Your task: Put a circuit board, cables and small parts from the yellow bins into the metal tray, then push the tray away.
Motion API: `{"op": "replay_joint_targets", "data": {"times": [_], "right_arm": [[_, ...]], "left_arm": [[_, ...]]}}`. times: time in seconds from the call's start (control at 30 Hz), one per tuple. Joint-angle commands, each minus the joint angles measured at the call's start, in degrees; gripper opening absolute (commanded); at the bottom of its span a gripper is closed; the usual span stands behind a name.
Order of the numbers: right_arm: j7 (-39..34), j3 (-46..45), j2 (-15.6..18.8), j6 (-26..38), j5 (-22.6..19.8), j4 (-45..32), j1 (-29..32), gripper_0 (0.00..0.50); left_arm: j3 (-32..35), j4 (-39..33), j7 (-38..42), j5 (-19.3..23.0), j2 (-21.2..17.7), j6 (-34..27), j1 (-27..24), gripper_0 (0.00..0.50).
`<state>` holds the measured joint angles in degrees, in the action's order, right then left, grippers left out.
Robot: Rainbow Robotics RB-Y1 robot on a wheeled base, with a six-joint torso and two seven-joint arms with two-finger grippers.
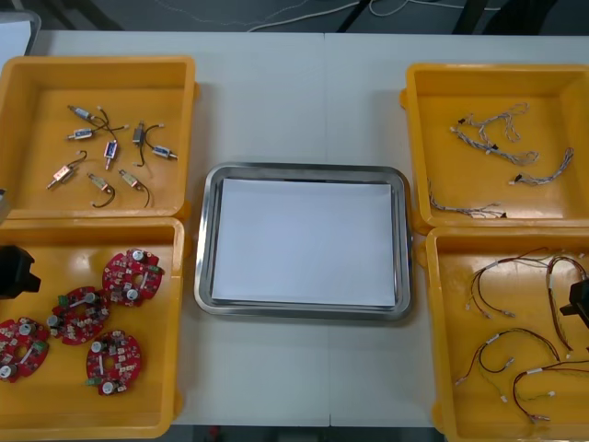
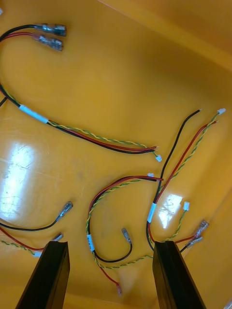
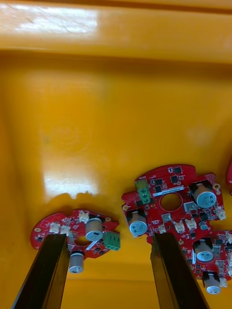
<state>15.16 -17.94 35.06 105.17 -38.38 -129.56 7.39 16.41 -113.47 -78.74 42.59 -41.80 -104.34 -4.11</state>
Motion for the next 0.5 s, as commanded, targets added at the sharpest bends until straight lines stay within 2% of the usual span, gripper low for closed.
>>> {"op": "replay_joint_targets", "data": {"times": [0.03,0.27,0.5], "right_arm": [[-3.2,-1.83,-1.75,-0.93,1.46,-1.31,2.9,0.5],[-3.82,-1.83,-4.38,-5.77,2.43,-1.31,6.59,0.5],[-4.35,-1.83,-6.49,-7.79,2.43,-1.31,8.43,0.5]], "left_arm": [[-1.82,-0.17,4.83,-1.1,1.28,-0.68,-2.31,0.5],[-4.02,0.01,6.67,-1.98,1.55,-0.33,-2.75,0.5],[-4.1,0.8,6.67,-2.6,3.13,-0.77,-2.66,0.498]]}}
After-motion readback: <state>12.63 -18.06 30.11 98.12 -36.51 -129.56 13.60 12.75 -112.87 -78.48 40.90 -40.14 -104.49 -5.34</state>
